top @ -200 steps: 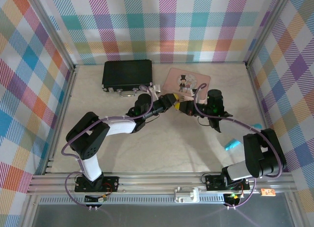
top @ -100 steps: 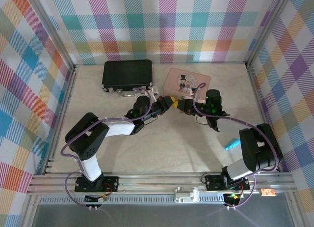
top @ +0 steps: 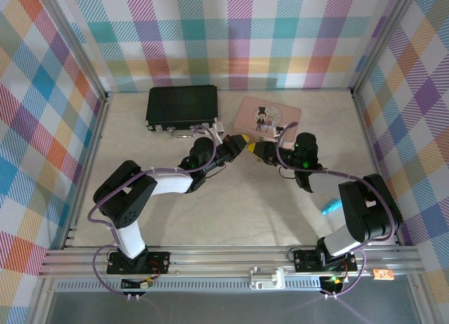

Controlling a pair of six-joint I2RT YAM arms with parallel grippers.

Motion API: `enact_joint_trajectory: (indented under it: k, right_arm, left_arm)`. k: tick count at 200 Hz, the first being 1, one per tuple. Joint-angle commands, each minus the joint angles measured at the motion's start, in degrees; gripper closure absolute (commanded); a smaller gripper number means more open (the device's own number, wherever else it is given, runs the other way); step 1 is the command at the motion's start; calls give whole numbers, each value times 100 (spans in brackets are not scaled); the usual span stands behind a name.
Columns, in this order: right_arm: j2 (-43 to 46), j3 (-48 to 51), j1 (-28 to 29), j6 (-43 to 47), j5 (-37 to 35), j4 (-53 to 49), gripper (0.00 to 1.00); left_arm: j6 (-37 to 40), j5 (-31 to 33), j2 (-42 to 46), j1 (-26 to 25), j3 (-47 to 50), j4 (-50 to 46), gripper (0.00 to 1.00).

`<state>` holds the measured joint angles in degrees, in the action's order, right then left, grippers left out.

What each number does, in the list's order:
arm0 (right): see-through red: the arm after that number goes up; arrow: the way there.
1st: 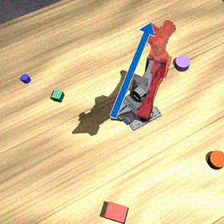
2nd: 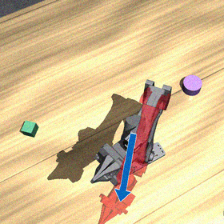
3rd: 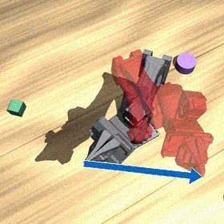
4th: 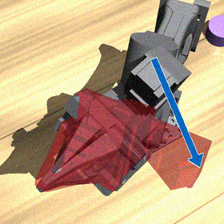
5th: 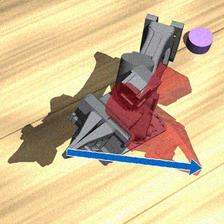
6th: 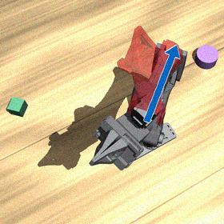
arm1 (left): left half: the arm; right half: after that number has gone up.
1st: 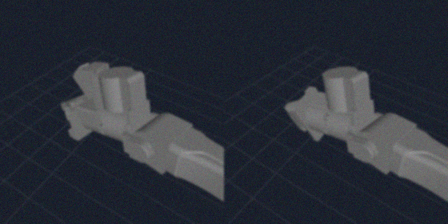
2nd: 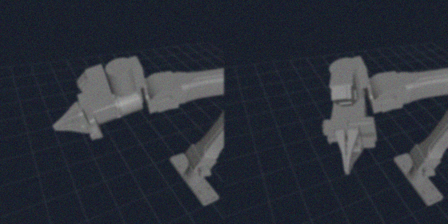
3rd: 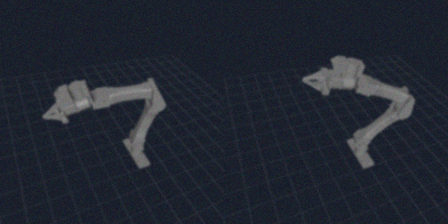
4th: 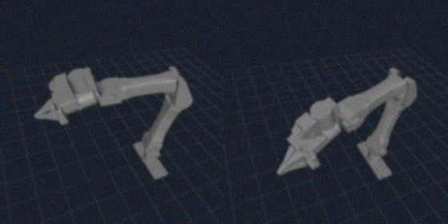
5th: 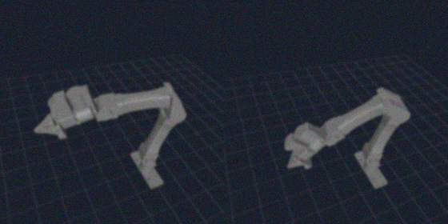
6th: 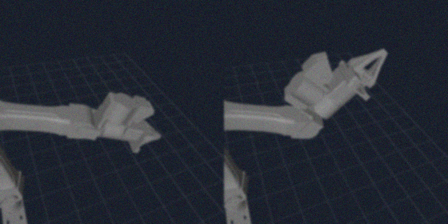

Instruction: Unlock a padlock with a key

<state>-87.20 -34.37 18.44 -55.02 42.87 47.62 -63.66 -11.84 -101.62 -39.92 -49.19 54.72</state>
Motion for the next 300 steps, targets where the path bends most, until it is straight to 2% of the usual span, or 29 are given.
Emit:
enact_joint_trajectory:
  k: [1,23,77,128,155,201,221,234,265,300]
  right_arm:
    - [-27,22,90,-44,-49,320,71]
    - [-86,-37,96,-52,-62,298,76]
    - [-290,-51,134,-202,37,472,100]
    - [-131,-123,134,141,-131,-26,100]
    - [-170,-224,134,150,-136,-63,85]
    - [-200,-225,134,203,-281,-119,73]
    - [-89,-152,134,357,-591,-403,57]
    - [90,-48,136,507,-827,-525,52]
    - [243,-115,133,686,-664,-745,50]
    - [273,-90,142,566,-473,-366,48]
  left_arm:
    - [11,102,69,37,103,311,100]
    - [12,83,91,37,120,307,100]
    - [-155,98,-66,21,129,635,100]
    - [-119,108,4,-14,146,567,100]
    - [-138,155,-6,-68,164,609,100]
    - [-75,160,31,-76,121,528,100]
    - [-3,114,45,-77,43,383,100]
    - [77,94,78,-77,-9,243,100]
    - [170,109,122,-71,-49,125,100]
    - [180,96,90,-77,-29,138,100]
